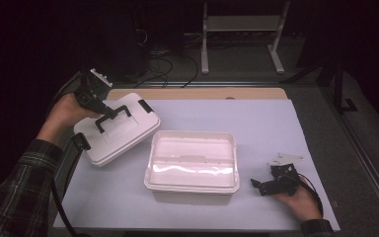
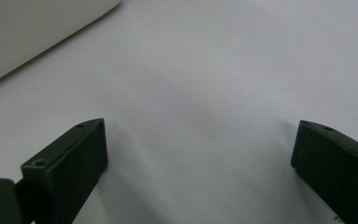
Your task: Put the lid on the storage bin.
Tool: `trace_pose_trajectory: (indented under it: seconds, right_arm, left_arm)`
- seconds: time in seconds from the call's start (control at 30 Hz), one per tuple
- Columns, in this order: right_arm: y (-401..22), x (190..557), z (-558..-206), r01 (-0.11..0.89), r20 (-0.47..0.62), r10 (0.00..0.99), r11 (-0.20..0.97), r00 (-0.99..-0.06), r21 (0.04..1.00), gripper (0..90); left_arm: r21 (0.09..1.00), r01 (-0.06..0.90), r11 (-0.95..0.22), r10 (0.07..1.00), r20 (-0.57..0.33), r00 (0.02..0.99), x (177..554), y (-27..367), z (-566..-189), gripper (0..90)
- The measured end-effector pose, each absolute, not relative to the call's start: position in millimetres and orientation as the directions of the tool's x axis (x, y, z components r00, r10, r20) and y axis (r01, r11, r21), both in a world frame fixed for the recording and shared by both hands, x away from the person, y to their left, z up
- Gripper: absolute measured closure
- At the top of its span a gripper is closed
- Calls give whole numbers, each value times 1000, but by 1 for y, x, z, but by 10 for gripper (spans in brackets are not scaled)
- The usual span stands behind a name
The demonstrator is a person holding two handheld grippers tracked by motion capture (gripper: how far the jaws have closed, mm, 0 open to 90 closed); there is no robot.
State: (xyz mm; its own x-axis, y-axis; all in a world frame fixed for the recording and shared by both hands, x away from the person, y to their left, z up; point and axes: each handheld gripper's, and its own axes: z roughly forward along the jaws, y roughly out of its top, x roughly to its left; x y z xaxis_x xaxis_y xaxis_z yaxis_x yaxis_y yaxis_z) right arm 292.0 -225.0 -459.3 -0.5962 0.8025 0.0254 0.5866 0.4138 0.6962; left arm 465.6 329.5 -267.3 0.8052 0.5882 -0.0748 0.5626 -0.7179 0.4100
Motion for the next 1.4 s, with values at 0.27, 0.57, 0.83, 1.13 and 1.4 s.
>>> trace_pose_trajectory:
  seconds: [0.27,0.57,0.83,1.13,1.4]
  right_arm:
    - [-225,292,-459,587,25,803,413,-596,696,30]
    - [-225,292,-459,587,25,803,413,-596,696,30]
    - [-225,292,-459,586,26,803,413,-596,697,30]
    - [-225,292,-459,587,26,802,413,-596,697,30]
    - [-225,292,-459,586,26,802,413,-597,696,30]
  left_arm:
    - [467,479,-744,503,-82,860,449,310,-231,843]
    - [504,366,-782,369,-100,924,433,267,-215,842]
    - [519,252,-817,215,-131,968,421,220,-213,843]
    - [496,122,-860,56,-146,988,405,164,-219,843]
    - [482,32,-876,-49,-154,987,390,126,-226,843]
